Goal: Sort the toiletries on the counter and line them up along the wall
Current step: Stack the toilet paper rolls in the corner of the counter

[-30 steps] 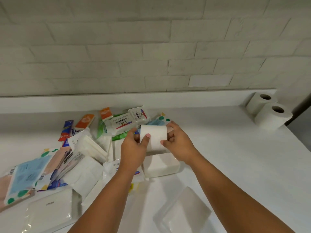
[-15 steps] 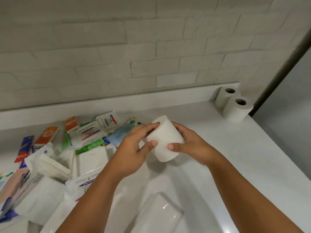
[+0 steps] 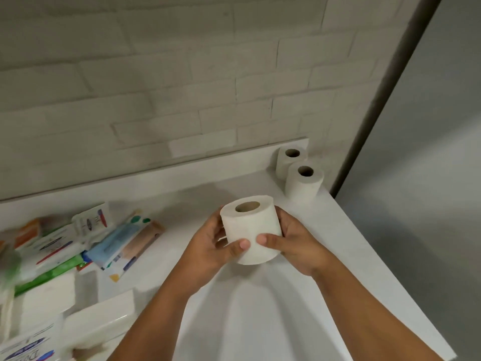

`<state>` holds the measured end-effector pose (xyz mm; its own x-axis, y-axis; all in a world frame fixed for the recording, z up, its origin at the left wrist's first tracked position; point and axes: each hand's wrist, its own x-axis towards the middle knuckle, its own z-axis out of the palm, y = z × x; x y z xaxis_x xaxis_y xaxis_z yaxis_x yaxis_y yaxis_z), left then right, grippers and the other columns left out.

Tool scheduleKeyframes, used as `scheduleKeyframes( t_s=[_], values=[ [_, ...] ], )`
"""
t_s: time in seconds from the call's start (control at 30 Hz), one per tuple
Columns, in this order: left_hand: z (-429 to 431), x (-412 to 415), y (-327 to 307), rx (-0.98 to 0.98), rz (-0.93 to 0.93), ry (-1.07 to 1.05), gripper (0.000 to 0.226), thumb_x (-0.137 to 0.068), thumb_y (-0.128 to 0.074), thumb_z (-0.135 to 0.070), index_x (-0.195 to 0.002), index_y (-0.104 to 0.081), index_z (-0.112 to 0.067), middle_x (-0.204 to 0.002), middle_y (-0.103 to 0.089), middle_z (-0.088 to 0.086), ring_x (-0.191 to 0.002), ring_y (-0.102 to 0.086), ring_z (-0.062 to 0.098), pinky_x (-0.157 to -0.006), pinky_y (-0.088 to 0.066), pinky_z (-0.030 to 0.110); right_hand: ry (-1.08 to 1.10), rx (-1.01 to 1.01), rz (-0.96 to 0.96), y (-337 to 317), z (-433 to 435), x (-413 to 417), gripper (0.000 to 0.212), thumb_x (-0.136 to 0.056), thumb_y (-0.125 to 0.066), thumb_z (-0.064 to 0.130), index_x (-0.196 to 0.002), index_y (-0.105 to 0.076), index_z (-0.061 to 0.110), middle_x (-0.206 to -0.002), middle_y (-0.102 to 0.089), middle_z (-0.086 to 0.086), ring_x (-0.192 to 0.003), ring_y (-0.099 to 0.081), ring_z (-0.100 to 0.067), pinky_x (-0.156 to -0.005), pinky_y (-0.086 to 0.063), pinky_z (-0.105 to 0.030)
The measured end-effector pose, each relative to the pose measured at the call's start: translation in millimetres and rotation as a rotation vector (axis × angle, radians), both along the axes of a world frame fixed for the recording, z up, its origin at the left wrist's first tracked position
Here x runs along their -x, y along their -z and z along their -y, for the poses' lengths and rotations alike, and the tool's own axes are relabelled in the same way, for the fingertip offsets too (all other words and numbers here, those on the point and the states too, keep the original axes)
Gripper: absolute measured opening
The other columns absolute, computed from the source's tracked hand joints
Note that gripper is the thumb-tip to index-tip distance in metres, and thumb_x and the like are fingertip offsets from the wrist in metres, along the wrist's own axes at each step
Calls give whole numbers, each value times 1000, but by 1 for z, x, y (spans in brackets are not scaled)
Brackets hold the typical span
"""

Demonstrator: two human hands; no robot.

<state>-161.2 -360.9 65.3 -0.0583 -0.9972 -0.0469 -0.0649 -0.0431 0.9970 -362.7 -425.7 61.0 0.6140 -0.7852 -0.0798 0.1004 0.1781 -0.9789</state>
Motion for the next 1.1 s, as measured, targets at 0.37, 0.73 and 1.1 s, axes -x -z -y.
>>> scheduleKeyframes(
  t_s=[0.37,0.73,1.1],
  values=[
    [90,105,6,104,118,-101,78,-72,-90,-21,-136,-49,-38,-132,-63,-13,-122,-60,10,-99,-54,38,215,194,-121,0,78,99,53,-84,-75,22,-133,-57,21,-127,-66,3,-121,-60,-17,-102,-49,-47],
    [239,136,-4,184,386,-190,80,-73,-85,-41,-142,-45,-39,-130,-60,-20,-116,-60,9,-99,-53,44,404,465,-342,-8,208,128,30,-96,-61,27,-125,-63,25,-118,-67,12,-107,-63,-6,-91,-49,-22],
    [325,140,17,165,447,-246,77,-82,-80,-22,-146,-39,-31,-138,-56,-10,-124,-55,15,-104,-50,47,351,368,-346,3,296,119,31,-96,-54,15,-126,-62,14,-121,-67,-3,-111,-63,-20,-99,-50,-45]
  ],
)
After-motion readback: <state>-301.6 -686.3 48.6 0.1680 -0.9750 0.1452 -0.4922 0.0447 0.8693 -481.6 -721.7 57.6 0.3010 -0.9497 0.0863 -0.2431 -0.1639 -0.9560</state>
